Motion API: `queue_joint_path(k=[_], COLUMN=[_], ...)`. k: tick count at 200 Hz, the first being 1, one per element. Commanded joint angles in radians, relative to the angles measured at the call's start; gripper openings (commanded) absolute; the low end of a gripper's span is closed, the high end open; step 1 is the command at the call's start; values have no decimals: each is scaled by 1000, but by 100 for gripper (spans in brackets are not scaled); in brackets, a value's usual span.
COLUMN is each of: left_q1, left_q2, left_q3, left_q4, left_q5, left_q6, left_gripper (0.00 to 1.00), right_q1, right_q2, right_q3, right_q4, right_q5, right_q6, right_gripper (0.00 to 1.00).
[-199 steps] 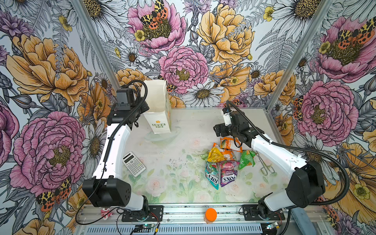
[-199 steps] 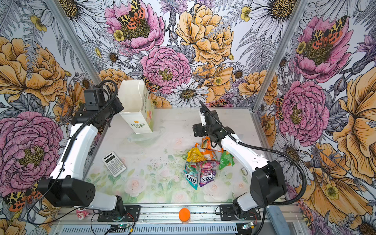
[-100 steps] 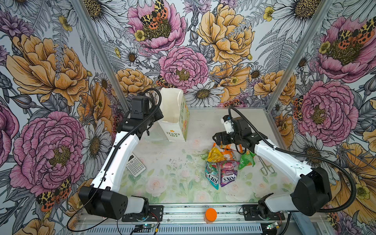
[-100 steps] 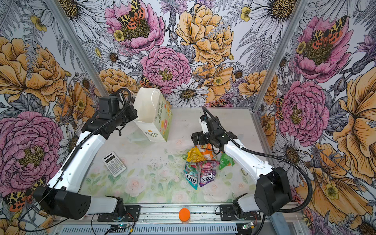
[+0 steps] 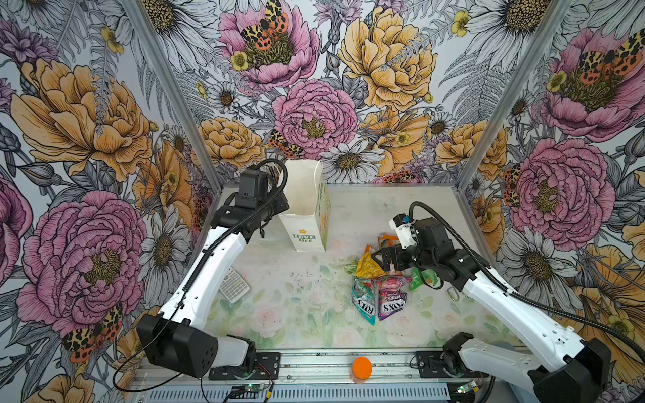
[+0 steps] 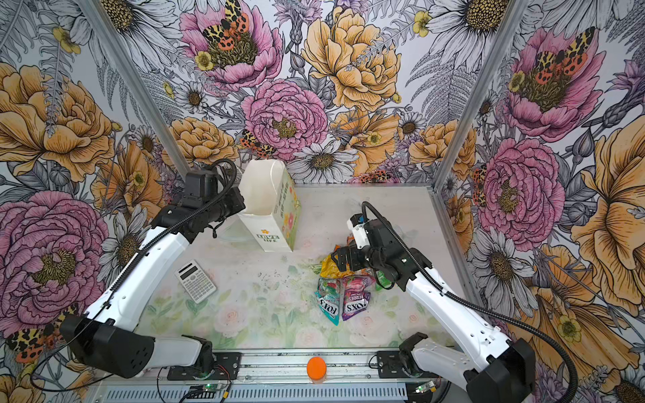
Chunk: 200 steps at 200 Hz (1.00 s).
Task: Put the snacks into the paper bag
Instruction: 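Lower the right gripper onto the snack pile and grasp the pink Barley Mint packet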
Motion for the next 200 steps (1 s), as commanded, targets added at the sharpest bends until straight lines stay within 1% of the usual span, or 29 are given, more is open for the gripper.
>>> queue_joint_path(k=[1,21,44,72,91,115,131,169,200], left_q1=[-16,-17,-17,-19,-17,-21,-30,-47,-54], left_q2=[-5,-10,-26,-47,-68,-86,-91,-66,-51], left_q3=[-23,-33,-46,-66,-90,-109,-120,-120,-114], left_q4=[-9,-22,-33,-30,-31,-28,-21,-20,-19], left_q5=[-43,-59,-67,-67,-82,-108,-129,-125,-133], left_q6=[-34,-40,-41,-47,-64,-79,-88,-91,-91], left_gripper=[0,0,0,0,0,0,0,0,0], right_q1=[75,155,234,298,313,331,341,363,370], right_q2=[-8,33,103,161,178,188,207,287,343], right_q3=[-24,-14,8,3,-10,-19,-19,-4,1], right_q4=[-46,-54,-57,-69,-77,-78,-79,-82,-85], right_q5=[24,82,176,275,291,301,295,278,288], right_q6=[43,95,180,328,414,478,492,519,548], right_gripper=[100,100,100,100,100,100,100,100,100])
